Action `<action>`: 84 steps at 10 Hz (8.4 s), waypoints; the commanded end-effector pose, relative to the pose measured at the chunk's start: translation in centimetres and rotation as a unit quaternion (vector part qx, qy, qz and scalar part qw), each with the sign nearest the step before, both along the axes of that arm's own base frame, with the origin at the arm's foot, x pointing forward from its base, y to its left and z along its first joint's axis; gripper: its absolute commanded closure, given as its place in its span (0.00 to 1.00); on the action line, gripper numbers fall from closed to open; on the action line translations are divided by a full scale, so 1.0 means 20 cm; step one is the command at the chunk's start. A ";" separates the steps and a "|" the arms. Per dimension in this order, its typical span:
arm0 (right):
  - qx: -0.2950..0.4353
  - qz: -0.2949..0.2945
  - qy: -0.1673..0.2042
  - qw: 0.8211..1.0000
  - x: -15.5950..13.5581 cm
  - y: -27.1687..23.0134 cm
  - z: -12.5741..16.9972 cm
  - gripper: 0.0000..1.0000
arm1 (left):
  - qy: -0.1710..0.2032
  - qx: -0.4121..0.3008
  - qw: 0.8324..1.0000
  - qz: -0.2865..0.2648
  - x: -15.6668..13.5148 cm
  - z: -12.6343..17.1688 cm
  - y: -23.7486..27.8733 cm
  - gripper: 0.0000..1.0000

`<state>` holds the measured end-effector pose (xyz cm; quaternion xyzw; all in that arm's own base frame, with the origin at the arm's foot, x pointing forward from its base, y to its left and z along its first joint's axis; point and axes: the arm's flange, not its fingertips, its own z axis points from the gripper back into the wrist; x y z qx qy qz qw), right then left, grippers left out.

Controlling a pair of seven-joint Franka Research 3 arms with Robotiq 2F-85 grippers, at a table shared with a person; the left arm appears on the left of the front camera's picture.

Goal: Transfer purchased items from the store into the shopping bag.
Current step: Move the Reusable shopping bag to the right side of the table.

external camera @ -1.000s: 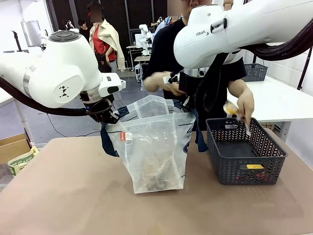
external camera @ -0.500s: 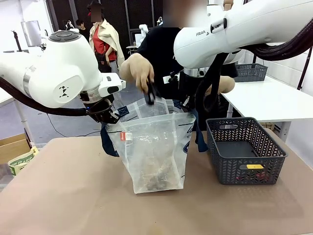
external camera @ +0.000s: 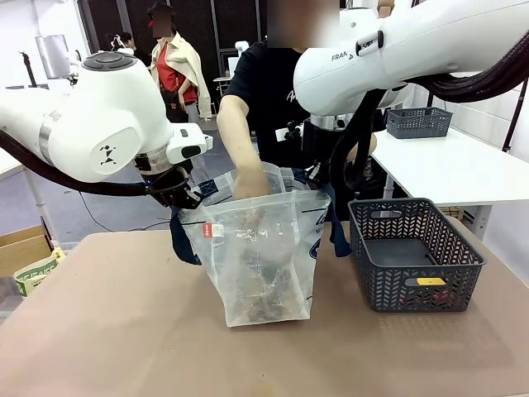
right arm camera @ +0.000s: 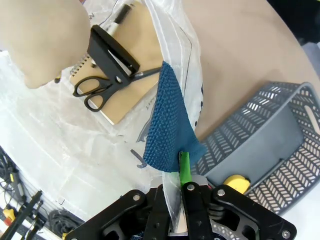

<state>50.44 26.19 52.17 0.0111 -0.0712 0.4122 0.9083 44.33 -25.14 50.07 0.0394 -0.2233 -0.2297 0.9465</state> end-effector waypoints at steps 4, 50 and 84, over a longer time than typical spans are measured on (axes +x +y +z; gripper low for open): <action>0.000 -0.004 -0.003 1.000 0.01 -0.02 0.00 1.00 | -0.005 0.013 1.000 0.001 0.00 0.00 0.04 1.00; 0.000 -0.004 -0.003 1.000 0.01 -0.02 0.00 1.00 | -0.005 0.013 1.000 0.001 0.00 0.00 0.04 1.00; 0.000 -0.004 -0.003 1.000 0.01 -0.02 0.00 1.00 | -0.005 0.013 1.000 0.001 0.00 0.00 0.04 1.00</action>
